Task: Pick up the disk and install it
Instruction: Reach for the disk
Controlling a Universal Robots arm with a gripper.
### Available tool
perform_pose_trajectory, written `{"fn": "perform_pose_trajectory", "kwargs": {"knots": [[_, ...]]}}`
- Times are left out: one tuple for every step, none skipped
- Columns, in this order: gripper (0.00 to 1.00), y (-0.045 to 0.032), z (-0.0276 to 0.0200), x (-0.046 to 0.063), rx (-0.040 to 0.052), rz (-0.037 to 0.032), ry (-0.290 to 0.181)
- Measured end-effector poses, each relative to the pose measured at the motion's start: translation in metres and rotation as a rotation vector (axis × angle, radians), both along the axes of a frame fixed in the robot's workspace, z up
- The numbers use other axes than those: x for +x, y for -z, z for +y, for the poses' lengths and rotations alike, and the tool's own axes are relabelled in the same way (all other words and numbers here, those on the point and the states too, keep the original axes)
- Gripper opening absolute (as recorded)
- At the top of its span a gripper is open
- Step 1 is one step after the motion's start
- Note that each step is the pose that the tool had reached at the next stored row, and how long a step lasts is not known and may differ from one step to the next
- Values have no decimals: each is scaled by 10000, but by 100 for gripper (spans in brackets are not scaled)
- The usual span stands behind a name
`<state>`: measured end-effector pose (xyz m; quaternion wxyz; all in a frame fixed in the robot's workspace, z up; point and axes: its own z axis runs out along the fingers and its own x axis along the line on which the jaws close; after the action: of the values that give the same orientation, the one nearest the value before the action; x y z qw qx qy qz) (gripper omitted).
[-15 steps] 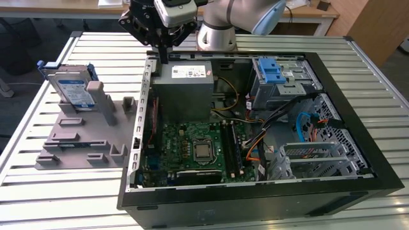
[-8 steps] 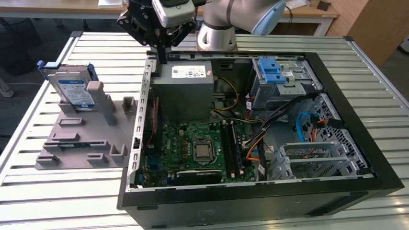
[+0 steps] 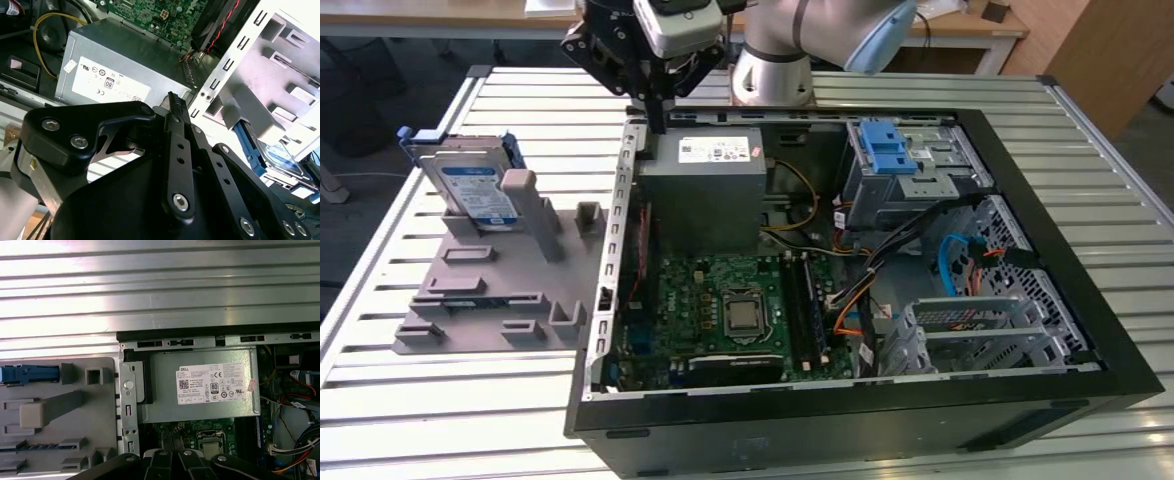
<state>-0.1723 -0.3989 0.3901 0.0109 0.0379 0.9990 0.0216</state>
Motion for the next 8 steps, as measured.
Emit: {"fn": "perform_pose_trajectory", "kwargs": {"knots": [[11,1,0,-3,0,1,-1],[11,1,0,-6,0,1,0],[11,1,0,-9,0,3,0],[11,1,0,-12,-1,4,0],[11,2,0,-15,0,4,-1],[11,3,0,-18,0,4,-1],[11,3,0,-21,0,5,-1],[11,3,0,-23,0,6,-1]]}}
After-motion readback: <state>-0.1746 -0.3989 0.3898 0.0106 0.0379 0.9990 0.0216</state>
